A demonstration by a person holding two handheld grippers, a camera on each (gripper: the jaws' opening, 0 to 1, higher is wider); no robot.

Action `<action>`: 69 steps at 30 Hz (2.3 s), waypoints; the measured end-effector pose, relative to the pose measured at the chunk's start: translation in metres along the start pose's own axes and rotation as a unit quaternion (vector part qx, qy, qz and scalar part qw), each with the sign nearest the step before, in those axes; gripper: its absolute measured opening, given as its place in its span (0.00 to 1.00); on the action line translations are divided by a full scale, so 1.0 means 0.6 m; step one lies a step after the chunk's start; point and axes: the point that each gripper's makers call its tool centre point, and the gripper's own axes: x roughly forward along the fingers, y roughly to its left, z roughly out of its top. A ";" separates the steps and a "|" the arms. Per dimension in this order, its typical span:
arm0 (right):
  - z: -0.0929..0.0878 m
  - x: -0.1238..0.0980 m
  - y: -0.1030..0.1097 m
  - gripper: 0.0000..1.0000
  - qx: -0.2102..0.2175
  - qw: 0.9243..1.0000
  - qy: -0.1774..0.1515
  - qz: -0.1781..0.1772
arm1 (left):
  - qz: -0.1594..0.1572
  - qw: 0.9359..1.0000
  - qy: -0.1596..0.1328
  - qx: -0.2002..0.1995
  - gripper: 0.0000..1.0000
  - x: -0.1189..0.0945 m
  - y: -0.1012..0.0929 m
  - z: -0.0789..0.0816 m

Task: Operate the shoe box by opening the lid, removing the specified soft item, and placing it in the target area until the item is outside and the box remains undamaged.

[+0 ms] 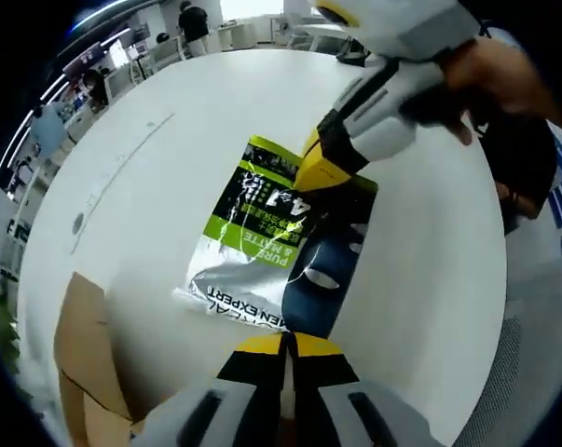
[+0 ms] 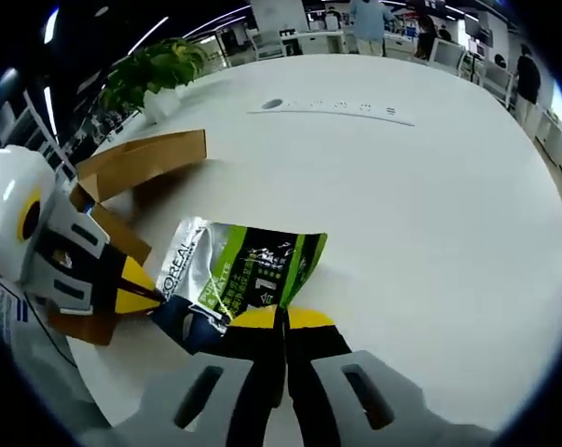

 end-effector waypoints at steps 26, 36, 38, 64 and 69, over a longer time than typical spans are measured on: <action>0.009 -0.022 -0.004 0.16 -0.038 0.999 -0.019 -0.016 | 0.034 0.998 -0.052 -0.025 0.21 -0.067 0.005 0.015; 0.015 -0.056 0.008 0.22 -0.045 0.999 -0.027 -0.012 | 0.017 0.986 -0.117 -0.115 0.26 -0.109 0.004 0.026; 0.018 -0.064 0.012 0.23 -0.052 0.998 -0.031 -0.011 | 0.018 0.984 -0.125 -0.123 0.26 -0.118 0.004 0.023; 0.036 -0.144 0.099 0.35 -0.082 0.995 -0.057 0.027 | 0.036 0.968 -0.171 -0.181 0.33 -0.220 0.016 -0.062; 0.038 -0.149 0.116 0.37 -0.085 0.994 -0.061 0.036 | 0.048 0.964 -0.178 -0.191 0.33 -0.236 0.024 -0.091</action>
